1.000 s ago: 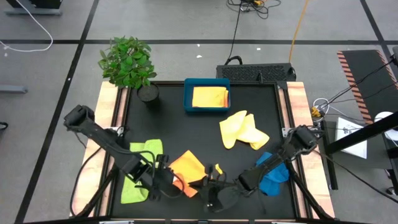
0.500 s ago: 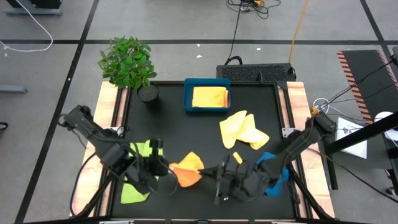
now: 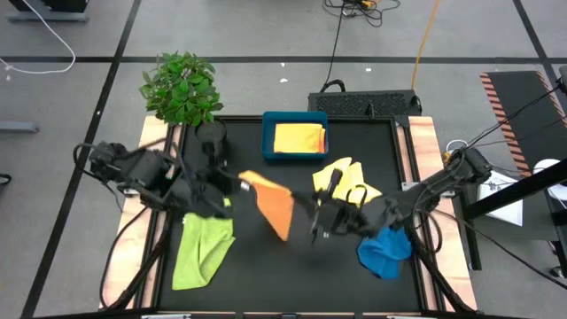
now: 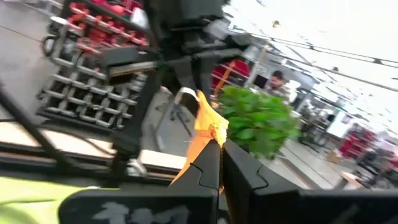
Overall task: Fold microfiber towels
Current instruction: Fold the orange microfiber towel
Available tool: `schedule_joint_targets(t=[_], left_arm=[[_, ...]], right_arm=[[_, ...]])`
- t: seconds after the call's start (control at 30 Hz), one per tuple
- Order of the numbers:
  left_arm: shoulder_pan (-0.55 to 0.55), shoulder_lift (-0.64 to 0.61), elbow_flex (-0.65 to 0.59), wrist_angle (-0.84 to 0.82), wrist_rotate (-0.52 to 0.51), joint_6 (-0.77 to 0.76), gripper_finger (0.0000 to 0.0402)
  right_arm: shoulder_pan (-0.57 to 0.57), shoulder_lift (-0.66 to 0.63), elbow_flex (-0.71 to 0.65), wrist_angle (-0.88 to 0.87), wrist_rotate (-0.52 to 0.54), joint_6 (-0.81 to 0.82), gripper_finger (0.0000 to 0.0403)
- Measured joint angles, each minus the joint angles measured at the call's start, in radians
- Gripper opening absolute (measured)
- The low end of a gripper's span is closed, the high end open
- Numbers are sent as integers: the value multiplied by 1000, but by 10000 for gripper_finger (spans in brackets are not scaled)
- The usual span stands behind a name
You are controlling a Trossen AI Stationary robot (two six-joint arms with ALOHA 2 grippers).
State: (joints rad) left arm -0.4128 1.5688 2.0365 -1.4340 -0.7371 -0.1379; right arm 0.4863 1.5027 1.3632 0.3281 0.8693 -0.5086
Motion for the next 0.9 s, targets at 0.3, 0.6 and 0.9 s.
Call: schedule_joint_targets(t=[0.3, 0.6, 0.9], left_arm=[[178, 3, 29, 11, -16, 58, 5], [293, 9, -74, 43, -19, 46, 5], [58, 9, -362, 38, 51, -191, 5]], right_arm=[[-157, -117, 0, -195, -51, 122, 0], [-303, -117, -21, -352, -211, 316, 0], [-193, -115, -216, -256, -270, 425, 0]])
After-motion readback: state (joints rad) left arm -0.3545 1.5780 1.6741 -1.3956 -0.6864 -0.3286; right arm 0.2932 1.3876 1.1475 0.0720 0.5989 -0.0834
